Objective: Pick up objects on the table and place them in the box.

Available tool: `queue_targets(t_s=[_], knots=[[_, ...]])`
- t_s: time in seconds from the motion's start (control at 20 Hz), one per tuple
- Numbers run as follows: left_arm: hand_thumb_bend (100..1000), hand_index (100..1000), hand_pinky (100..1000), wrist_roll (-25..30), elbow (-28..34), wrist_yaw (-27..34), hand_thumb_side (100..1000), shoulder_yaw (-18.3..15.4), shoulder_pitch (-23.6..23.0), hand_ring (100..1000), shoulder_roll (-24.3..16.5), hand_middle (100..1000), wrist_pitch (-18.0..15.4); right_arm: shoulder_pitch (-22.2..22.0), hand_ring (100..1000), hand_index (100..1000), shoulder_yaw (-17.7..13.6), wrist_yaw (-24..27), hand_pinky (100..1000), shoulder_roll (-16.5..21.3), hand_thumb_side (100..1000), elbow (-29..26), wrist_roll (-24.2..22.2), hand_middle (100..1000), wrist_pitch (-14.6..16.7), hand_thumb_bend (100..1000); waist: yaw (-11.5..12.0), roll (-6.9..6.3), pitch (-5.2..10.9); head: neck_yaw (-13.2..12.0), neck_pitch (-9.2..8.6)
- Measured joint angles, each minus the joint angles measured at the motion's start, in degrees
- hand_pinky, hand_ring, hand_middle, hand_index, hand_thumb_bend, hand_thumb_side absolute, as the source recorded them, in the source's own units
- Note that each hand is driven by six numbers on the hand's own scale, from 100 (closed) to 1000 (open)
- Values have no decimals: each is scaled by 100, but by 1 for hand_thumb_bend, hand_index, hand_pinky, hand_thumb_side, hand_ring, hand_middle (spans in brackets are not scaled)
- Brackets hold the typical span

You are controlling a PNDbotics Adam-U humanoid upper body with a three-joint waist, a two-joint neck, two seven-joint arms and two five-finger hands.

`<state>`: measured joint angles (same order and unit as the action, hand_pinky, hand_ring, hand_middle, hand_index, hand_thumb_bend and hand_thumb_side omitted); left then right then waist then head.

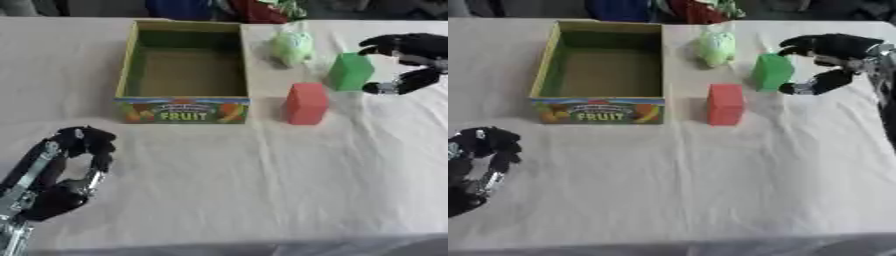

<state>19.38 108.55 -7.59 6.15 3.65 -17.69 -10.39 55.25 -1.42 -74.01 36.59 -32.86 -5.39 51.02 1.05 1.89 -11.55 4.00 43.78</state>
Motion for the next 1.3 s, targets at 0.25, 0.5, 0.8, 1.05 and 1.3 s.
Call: queue_targets(t_s=[0.25,0.5,0.8,1.05,1.3], knots=[[100,738,587,21,0,0,402,2,0,531,0,549,-15,27,1000,1000,-35,59,886,0,1000,35,-27,984,-23,474,25,19,0,22,0],[100,738,587,37,0,0,402,16,11,532,0,550,-12,75,1000,1000,-67,113,887,0,1000,94,-66,984,-59,476,85,37,-20,44,0],[100,738,588,74,0,0,401,36,48,532,-2,550,-21,126,1000,1000,-96,170,887,1,1000,152,-126,982,-98,462,160,60,-71,77,0],[100,738,588,94,0,0,399,45,78,532,-37,551,-34,127,1000,1000,-125,206,887,4,1000,221,-170,982,-142,455,232,67,-116,104,0],[100,738,589,118,0,0,398,71,102,533,-45,551,-35,127,1000,1000,-146,208,886,30,1000,298,-201,981,-208,452,302,92,-161,127,0]])
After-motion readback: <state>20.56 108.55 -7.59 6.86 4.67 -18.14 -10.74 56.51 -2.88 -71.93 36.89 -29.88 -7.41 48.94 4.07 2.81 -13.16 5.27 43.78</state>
